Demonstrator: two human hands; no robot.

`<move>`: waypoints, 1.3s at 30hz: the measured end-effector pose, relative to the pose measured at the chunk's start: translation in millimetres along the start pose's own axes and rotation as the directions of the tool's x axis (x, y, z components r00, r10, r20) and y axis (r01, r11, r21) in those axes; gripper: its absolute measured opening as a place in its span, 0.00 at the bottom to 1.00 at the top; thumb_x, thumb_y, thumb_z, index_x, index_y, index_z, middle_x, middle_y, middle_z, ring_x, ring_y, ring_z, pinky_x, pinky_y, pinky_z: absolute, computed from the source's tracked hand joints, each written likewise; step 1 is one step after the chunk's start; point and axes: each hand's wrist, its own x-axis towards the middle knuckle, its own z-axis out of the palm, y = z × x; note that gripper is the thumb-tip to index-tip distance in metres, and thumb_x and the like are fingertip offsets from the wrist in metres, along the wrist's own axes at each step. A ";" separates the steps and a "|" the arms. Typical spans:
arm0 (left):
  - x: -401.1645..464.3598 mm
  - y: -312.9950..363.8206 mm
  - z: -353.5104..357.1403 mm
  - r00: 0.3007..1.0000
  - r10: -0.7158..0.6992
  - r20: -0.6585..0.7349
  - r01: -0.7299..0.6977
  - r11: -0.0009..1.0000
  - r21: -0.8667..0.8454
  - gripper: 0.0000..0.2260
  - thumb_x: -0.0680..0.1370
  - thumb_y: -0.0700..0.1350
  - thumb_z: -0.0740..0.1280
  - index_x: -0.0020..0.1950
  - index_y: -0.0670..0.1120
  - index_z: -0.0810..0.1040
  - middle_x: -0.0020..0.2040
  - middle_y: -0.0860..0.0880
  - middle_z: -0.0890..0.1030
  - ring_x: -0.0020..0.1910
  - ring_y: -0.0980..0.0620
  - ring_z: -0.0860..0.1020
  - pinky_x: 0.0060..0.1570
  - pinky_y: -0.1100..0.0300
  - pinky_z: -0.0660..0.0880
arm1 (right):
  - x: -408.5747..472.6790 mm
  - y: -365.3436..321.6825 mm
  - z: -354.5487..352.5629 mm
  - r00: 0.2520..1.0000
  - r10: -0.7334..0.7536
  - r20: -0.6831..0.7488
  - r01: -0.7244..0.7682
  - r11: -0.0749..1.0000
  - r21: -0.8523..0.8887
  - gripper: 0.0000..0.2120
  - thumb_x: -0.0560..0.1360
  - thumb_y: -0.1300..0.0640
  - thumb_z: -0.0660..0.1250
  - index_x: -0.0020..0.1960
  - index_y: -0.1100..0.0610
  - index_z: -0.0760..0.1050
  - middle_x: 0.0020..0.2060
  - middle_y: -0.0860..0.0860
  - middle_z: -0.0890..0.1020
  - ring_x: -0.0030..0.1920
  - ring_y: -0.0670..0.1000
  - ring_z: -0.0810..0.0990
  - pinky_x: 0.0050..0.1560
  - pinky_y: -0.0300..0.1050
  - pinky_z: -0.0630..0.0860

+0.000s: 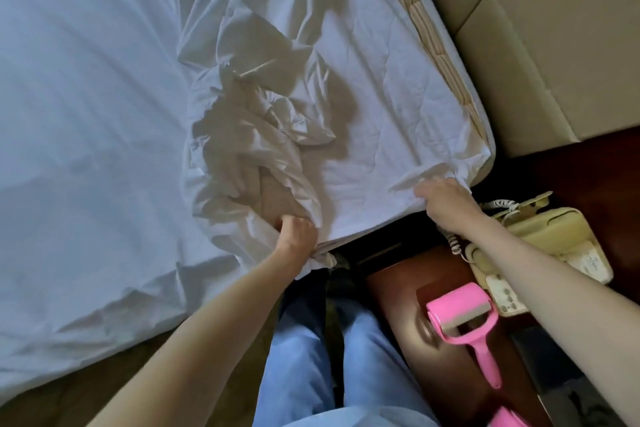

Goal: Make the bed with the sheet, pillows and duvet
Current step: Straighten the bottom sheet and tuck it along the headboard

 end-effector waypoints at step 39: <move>-10.3 -29.0 68.3 0.963 0.061 0.264 -0.029 0.992 -0.121 0.15 0.82 0.42 0.54 0.63 0.45 0.76 0.63 0.47 0.76 0.63 0.47 0.74 0.54 0.56 0.72 | 6.3 -34.9 54.8 1.000 -0.008 -0.013 0.007 0.997 -0.077 0.03 0.76 0.56 0.65 0.49 0.53 0.73 0.47 0.49 0.75 0.56 0.53 0.73 0.50 0.48 0.61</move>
